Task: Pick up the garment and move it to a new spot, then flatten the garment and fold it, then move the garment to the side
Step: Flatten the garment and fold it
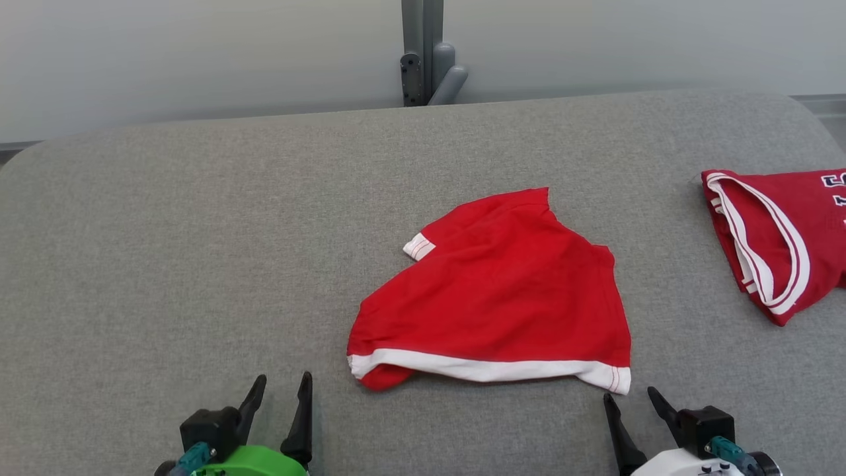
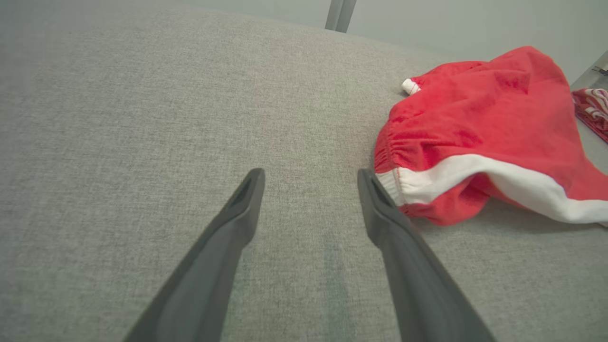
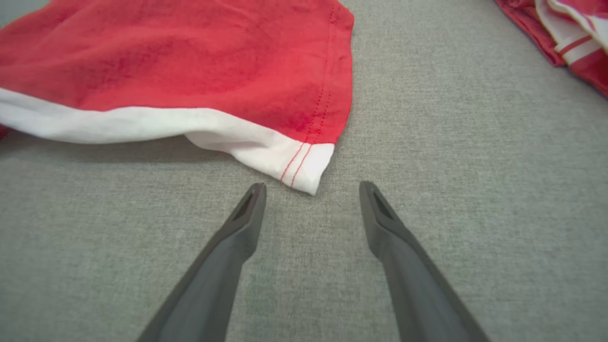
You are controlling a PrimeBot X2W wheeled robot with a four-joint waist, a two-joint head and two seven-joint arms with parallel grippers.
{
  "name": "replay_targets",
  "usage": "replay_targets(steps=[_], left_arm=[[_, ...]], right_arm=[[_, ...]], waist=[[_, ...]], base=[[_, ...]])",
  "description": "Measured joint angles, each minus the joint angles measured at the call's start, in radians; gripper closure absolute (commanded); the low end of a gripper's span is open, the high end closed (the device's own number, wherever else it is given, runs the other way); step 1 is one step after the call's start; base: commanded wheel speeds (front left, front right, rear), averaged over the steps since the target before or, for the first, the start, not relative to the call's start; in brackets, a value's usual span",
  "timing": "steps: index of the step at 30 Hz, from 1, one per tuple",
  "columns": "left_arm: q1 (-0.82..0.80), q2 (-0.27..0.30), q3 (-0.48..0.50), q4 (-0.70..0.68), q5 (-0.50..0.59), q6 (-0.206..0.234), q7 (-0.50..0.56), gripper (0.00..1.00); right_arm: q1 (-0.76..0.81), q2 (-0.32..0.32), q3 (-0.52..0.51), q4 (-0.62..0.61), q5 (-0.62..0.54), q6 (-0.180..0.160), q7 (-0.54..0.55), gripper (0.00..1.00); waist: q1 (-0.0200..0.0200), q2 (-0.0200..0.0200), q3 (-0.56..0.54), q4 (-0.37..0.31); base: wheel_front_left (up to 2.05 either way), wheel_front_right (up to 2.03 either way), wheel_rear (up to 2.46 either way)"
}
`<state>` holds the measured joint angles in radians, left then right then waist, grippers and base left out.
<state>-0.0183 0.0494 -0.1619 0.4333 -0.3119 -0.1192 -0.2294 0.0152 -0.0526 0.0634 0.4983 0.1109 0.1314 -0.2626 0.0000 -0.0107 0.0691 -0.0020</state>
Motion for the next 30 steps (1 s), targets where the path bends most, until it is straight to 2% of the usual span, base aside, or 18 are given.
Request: replay_targets(steps=[11, 23, 30], left_arm=[[-0.060, 0.002, -0.071, 0.002, -0.068, -0.008, 0.079, 0.00], [-0.066, 0.023, -0.147, -0.038, -0.146, -0.008, 0.125, 0.00], [-0.066, 0.039, -0.193, -0.042, -0.208, -0.008, 0.142, 0.00]], right_arm=[[-0.087, 0.003, 0.020, 0.058, -0.011, 0.000, 0.000, 0.00], [-0.104, 0.003, 0.057, 0.082, 0.011, 0.000, 0.000, 0.00], [-0.108, 0.003, 0.065, 0.090, 0.017, 0.000, -0.002, 0.04]], waist=[[0.0000, 0.0000, 0.039, -0.014], [0.0000, 0.0000, 0.049, -0.001], [0.0000, 0.0000, 0.047, -0.003]], base=[[0.00, 0.00, 0.00], [0.00, 0.00, 0.00], [0.00, 0.00, 0.00]])
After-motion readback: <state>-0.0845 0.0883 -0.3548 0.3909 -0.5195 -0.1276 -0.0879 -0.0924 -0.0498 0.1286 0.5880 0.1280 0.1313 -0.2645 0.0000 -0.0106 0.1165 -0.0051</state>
